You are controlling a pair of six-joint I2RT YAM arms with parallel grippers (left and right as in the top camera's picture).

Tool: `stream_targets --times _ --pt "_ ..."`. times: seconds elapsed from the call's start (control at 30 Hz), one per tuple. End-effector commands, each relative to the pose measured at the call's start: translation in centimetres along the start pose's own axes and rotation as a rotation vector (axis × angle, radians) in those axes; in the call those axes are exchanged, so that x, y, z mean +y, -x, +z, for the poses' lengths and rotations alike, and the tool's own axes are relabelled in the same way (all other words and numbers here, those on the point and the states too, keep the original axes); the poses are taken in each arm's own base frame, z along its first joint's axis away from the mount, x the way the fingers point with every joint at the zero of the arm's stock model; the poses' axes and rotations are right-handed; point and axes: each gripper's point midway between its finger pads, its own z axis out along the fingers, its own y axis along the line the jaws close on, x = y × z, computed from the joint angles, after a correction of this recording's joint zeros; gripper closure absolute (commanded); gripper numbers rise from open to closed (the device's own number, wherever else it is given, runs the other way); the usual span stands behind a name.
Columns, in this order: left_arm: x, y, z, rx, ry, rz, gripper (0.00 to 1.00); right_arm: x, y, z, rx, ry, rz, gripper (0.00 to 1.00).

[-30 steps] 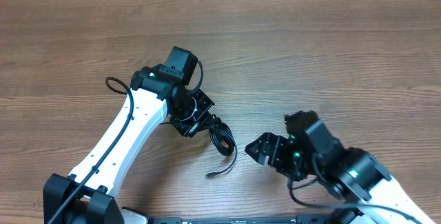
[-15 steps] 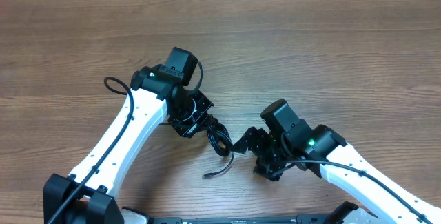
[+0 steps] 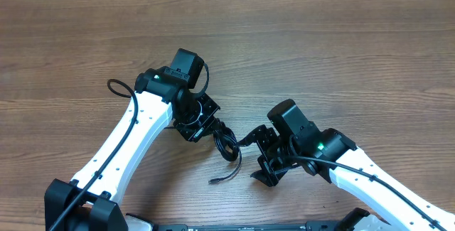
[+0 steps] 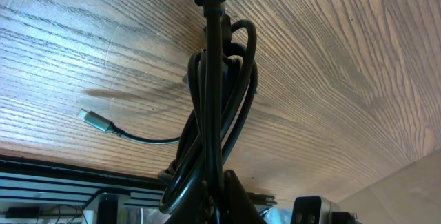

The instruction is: Untangle cables

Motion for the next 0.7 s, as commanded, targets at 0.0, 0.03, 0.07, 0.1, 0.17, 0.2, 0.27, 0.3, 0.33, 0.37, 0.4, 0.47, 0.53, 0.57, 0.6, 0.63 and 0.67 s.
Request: stream_targets --times 0.0,0.03,0.07,0.1,0.17,0.2,0.27,0.3,0.33,0.37,0.4,0.47,0.53,0.57,0.6,0.63,0.67 --pt "-0.8 0.0 -1.3 -0.028 -0.045 -0.002 0.96 0.0 0.1 0.1 -0.002 0.003 0.028 0.18" --pt "-0.8 0.0 -1.4 -0.028 -0.045 -0.002 0.96 0.0 0.1 0.1 -0.003 0.003 0.028 0.18" --pt "-0.8 0.0 -1.3 -0.028 -0.045 -0.003 0.96 0.0 0.1 0.1 -0.003 0.003 0.028 0.18" --pt "-0.8 0.0 -1.4 -0.029 -0.046 -0.002 0.96 0.0 0.1 0.1 -0.003 0.003 0.028 0.18" --pt "-0.8 0.1 -1.4 -0.031 -0.045 -0.002 0.96 0.0 0.2 0.1 -0.007 0.003 0.029 0.17" --pt "-0.8 0.1 -1.3 -0.032 -0.044 -0.003 0.96 0.1 0.4 0.1 -0.017 0.005 0.027 0.17" --pt "-0.8 0.1 -1.3 -0.032 -0.044 -0.002 0.96 0.0 0.7 0.1 -0.043 0.006 0.024 0.14" --pt "-0.8 0.1 -1.3 -0.031 -0.044 -0.003 0.96 0.0 0.8 0.2 -0.053 0.005 0.022 0.14" --pt "-0.8 0.1 -1.3 -0.031 -0.043 -0.002 0.96 -0.1 1.0 0.3 -0.062 0.003 0.022 0.14" --pt "-0.8 0.1 -1.3 -0.031 -0.044 -0.002 0.96 -0.1 1.0 0.4 -0.065 -0.001 0.028 0.13" --pt "-0.8 0.1 -1.3 -0.031 -0.044 -0.002 0.96 -0.3 0.9 0.6 -0.064 -0.008 0.039 0.13" --pt "-0.8 0.1 -1.3 -0.032 -0.044 -0.002 0.96 -0.4 0.9 1.0 -0.065 -0.022 0.050 0.13" --pt "-0.8 0.1 -1.3 -0.031 -0.043 -0.002 0.96 -0.8 1.5 1.8 -0.095 -0.045 0.069 0.13" --pt "-0.8 0.1 -1.3 -0.031 -0.043 -0.002 0.96 -0.7 1.7 2.1 -0.103 -0.047 0.069 0.13" --pt "-0.8 0.1 -1.3 -0.031 -0.044 -0.002 0.96 -0.6 1.8 2.4 -0.102 -0.048 0.074 0.13" --pt "-0.8 0.1 -1.3 -0.031 -0.044 -0.002 0.96 -0.5 1.9 2.7 -0.098 -0.049 0.085 0.13" --pt "-0.8 0.1 -1.3 -0.031 -0.044 -0.002 0.96 -0.4 1.9 3.0 -0.089 -0.049 0.088 0.13"
